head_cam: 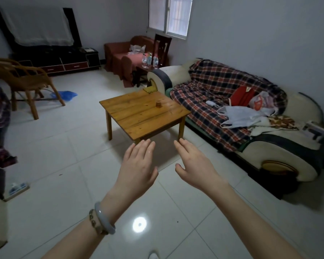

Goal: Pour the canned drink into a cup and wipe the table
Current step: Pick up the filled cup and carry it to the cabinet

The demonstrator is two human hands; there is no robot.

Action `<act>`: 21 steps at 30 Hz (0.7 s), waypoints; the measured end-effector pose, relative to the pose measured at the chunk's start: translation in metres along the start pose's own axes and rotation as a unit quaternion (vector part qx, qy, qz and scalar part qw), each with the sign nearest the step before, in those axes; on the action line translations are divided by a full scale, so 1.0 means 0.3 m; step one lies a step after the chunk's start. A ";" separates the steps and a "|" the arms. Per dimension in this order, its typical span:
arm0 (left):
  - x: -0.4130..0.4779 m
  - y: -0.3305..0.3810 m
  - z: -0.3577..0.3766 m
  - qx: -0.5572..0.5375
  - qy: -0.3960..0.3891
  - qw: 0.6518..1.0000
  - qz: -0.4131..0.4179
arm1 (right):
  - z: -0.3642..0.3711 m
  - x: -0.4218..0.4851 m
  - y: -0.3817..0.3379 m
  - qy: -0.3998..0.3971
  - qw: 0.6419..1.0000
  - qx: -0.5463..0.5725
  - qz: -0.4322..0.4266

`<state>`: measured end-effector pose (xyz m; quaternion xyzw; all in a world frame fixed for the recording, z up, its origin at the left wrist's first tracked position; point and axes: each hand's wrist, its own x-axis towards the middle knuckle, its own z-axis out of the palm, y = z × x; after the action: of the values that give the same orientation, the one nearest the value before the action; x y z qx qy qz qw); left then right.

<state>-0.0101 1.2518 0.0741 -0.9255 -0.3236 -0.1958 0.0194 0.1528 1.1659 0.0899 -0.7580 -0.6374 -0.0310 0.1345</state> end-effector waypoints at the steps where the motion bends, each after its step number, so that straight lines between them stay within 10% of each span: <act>1: 0.057 -0.011 0.023 0.000 0.000 1.000 -0.001 | 0.005 0.050 0.032 -0.002 1.000 -0.001 -0.001; 21: 0.950 -0.173 0.437 0.020 -0.030 0.999 0.019 | 0.171 0.856 0.589 -0.028 0.999 0.019 0.010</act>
<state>0.2077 1.4828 0.0554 -0.9365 -0.3101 -0.1606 0.0321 0.3664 1.3979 0.0676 -0.7623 -0.6338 0.0041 0.1310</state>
